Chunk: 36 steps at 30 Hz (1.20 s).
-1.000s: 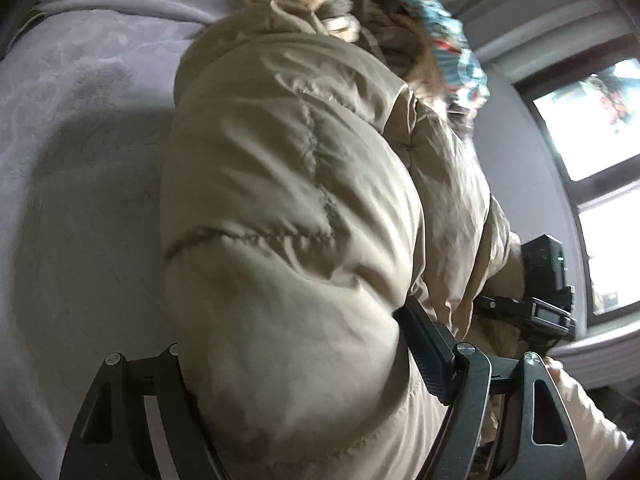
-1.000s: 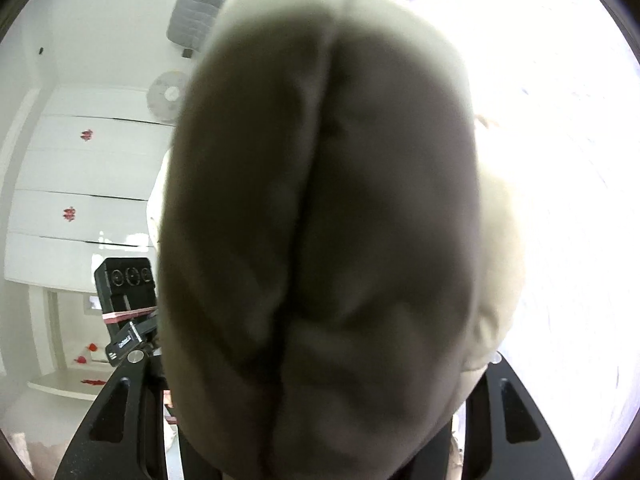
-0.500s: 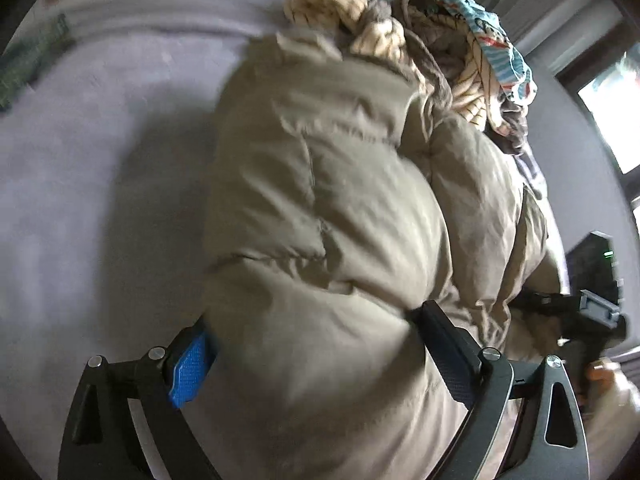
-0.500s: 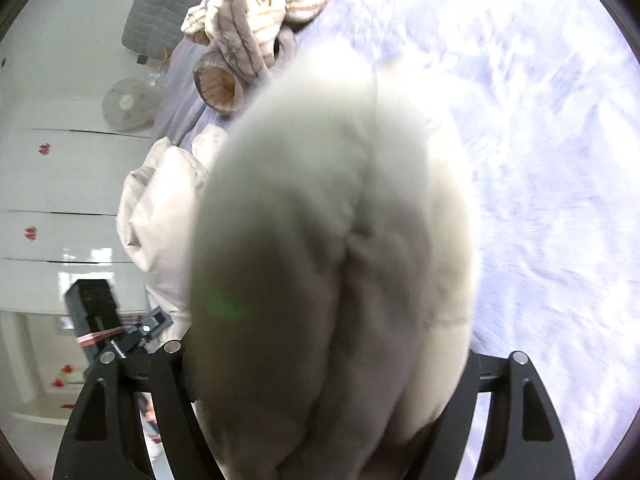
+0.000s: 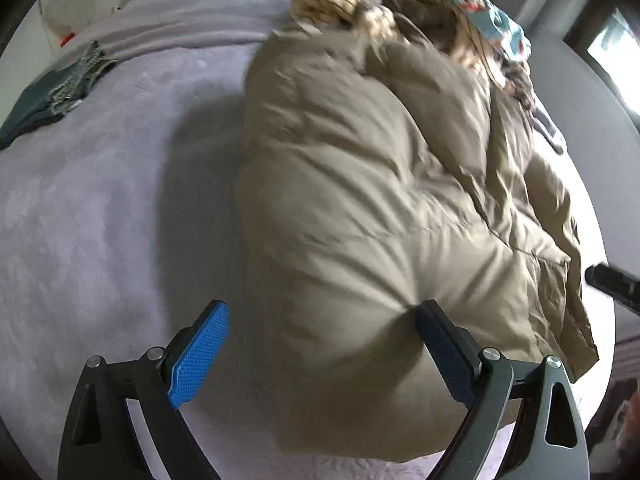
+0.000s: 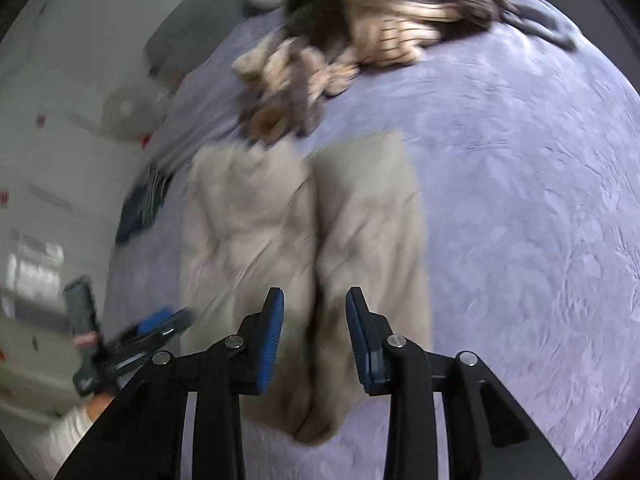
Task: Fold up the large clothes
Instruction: 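Press the folded bundle down with both tools, then open and release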
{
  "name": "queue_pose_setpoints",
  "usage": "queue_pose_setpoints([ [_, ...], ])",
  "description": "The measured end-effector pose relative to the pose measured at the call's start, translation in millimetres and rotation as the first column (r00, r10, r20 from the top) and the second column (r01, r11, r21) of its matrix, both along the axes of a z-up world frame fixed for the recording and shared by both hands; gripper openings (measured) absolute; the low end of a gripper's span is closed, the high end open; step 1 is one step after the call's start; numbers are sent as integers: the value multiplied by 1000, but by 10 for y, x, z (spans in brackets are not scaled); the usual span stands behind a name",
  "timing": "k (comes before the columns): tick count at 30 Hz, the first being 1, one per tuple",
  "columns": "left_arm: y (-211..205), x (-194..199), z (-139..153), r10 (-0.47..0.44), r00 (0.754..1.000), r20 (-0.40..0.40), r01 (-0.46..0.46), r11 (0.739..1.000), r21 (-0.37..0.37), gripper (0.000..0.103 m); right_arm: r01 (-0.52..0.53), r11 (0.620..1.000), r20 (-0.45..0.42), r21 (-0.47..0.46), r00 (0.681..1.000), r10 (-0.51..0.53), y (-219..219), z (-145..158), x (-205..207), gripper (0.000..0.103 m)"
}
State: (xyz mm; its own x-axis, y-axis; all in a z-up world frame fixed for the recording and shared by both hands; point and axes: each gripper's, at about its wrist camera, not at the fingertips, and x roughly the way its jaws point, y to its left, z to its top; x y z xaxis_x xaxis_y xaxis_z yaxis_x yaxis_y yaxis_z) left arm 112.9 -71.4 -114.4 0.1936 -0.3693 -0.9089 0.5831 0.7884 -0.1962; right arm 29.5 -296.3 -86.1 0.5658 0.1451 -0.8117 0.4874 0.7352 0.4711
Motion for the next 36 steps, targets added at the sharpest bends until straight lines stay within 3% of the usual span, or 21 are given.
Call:
queue_pose_setpoints([
  [6,-142,-75,-141,-11,1000,9,11,999,31,100,-65,991,-208,-119,977,39,271,-561,-45,34],
  [12,-149,-107,-187,-13,1000,-25,14,998,55,102,-44,996,-226,-83,974,24,107,-965,-4,33],
  [20,-78,-159,0,22,999,-27,-19,995,101,102,-13,1000,-204,-25,979,7,91,-738,-220,36],
  [24,-23,-249,125,29,1000,8,-30,993,117,102,-1,1000,-204,-13,979,-2,109,-643,-307,36],
  [29,65,-385,258,37,999,37,-42,986,163,102,12,1000,-205,-10,979,-14,143,-465,-462,43],
  [33,158,-539,431,36,990,138,-67,972,224,102,9,1000,-208,-16,978,-12,255,-302,-622,50],
  [36,271,-635,545,32,993,118,-55,977,204,102,2,1000,-211,-25,977,-8,474,-172,-785,56],
])
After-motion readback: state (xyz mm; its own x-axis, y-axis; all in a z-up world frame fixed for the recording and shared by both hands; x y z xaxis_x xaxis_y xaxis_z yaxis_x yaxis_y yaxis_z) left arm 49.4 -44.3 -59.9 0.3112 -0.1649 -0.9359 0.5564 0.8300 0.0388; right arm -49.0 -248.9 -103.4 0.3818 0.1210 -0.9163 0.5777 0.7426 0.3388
